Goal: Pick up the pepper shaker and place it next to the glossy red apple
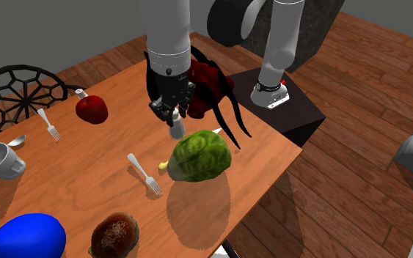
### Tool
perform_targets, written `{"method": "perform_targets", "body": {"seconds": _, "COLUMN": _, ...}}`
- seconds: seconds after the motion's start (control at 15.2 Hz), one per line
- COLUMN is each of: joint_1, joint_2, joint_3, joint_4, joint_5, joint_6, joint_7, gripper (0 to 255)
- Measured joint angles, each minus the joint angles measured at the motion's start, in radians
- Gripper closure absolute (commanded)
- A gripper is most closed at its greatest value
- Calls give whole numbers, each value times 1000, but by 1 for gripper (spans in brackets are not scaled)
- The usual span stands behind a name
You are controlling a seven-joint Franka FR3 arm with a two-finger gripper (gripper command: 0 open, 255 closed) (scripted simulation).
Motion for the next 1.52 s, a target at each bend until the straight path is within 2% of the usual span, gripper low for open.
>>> {"method": "perform_targets", "body": {"seconds": 0.59, "joint_1": -75, "joint_2": 101, "joint_3": -76, "joint_4": 107, "joint_5": -59, "joint_6": -47, "joint_7": -156, "gripper": 255}}
{"method": "perform_targets", "body": {"seconds": 0.92, "joint_1": -80, "joint_2": 198, "joint_3": -122, "joint_4": 211, "joint_5": -120, "joint_6": -84, "joint_7": -221, "gripper": 255}}
{"method": "perform_targets", "body": {"seconds": 1.32, "joint_1": -39, "joint_2": 350, "joint_3": -186, "joint_4": 432, "joint_5": -207, "joint_6": -181, "joint_7": -297, "gripper": 255}}
{"method": "perform_targets", "body": {"seconds": 1.52, "joint_1": -42, "joint_2": 373, "joint_3": -197, "joint_4": 433, "joint_5": -219, "joint_6": -164, "joint_7": -309, "gripper": 255}}
